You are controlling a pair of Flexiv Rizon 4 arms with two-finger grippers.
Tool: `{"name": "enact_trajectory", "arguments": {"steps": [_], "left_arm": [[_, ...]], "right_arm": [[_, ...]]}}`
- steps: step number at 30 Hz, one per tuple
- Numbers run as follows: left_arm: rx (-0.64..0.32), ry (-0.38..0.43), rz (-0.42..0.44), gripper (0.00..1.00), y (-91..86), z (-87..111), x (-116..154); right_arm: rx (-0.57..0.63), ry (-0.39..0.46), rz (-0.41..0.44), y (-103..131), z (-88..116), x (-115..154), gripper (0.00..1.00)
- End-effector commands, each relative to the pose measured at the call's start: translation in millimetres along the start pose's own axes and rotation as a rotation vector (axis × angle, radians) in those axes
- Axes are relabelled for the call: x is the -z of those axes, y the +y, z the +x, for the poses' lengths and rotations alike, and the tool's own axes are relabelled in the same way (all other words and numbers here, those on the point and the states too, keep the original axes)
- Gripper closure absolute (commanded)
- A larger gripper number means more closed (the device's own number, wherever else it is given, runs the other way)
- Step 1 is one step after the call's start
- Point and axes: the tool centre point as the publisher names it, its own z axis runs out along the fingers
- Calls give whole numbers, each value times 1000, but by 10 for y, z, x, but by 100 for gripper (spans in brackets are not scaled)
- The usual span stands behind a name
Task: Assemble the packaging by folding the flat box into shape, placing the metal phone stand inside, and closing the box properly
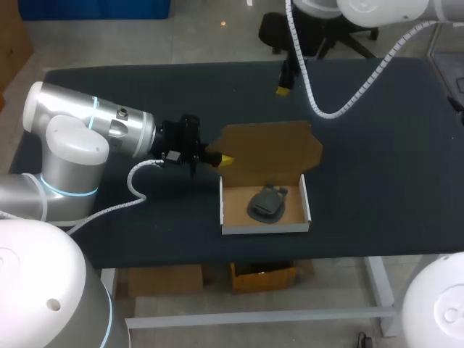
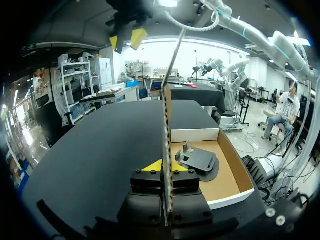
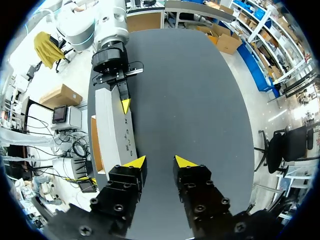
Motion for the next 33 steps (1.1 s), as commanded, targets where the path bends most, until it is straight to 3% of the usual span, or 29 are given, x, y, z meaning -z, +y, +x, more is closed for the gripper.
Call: {"name": "enact_trajectory", "arguments": {"steps": [1,10,20,33], "left_arm": [[-1,-3,3,100,11,9,-10],[-1,-3,3,100,11,9,-10],[-1,-3,3,100,11,9,-10],[-1,-3,3,100,11,9,-10]], "right_arm": [[12,10,93,114,3,-73,69],[43,25,128,167,126,-185,69],[62,37,150,157,307,-265,62],[121,70,146,138,538,-297,65]]}}
